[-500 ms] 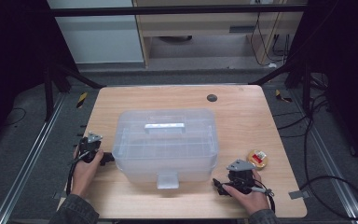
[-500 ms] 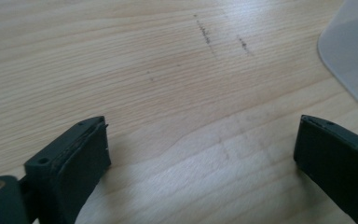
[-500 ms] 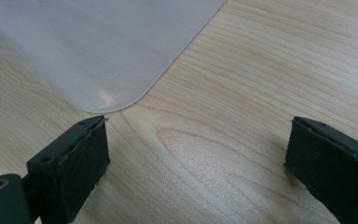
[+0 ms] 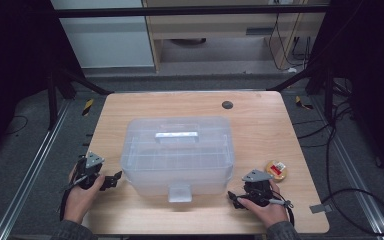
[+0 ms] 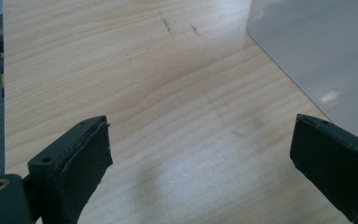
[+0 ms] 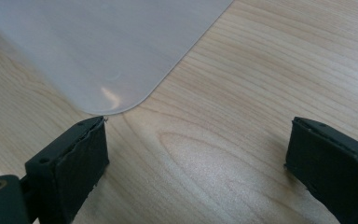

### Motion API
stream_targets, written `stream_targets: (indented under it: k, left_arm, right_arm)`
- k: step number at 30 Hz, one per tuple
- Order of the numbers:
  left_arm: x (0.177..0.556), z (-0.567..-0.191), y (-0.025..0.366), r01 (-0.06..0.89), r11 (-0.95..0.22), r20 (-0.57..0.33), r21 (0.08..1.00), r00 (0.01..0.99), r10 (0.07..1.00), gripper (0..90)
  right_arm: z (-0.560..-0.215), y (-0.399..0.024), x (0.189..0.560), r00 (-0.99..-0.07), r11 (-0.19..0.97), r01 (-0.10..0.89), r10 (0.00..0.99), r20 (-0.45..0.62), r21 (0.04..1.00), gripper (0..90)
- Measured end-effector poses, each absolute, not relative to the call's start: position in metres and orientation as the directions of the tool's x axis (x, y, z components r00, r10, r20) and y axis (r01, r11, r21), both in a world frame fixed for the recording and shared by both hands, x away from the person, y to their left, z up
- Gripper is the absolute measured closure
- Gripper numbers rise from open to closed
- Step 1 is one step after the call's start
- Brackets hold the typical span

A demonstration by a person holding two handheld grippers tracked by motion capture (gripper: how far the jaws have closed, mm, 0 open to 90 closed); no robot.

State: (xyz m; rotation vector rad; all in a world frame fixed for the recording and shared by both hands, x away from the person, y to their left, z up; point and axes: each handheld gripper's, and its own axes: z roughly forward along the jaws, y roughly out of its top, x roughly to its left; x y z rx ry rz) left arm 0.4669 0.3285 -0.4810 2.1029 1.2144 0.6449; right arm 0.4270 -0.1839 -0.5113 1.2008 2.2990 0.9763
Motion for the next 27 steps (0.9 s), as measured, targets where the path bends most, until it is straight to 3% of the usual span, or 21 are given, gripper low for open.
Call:
stream_targets:
  k: [17,23,27]
  left_arm:
    - [0.425,-0.479,0.316,0.551,-0.443,0.070,0.708,0.569,0.819,4.3]
    - [0.419,-0.478,0.303,0.533,-0.468,0.071,0.705,0.603,0.794,4.2]
    - [0.416,-0.478,0.294,0.517,-0.488,0.070,0.703,0.633,0.771,3.5]
  right_arm:
    - [-0.487,-0.185,0.413,-0.623,0.467,0.542,0.781,-0.038,0.699,24.6]
    - [-0.467,-0.193,0.409,-0.645,0.521,0.533,0.760,-0.078,0.666,23.2]
    - [-0.435,-0.198,0.409,-0.646,0.555,0.518,0.753,-0.129,0.651,19.1]
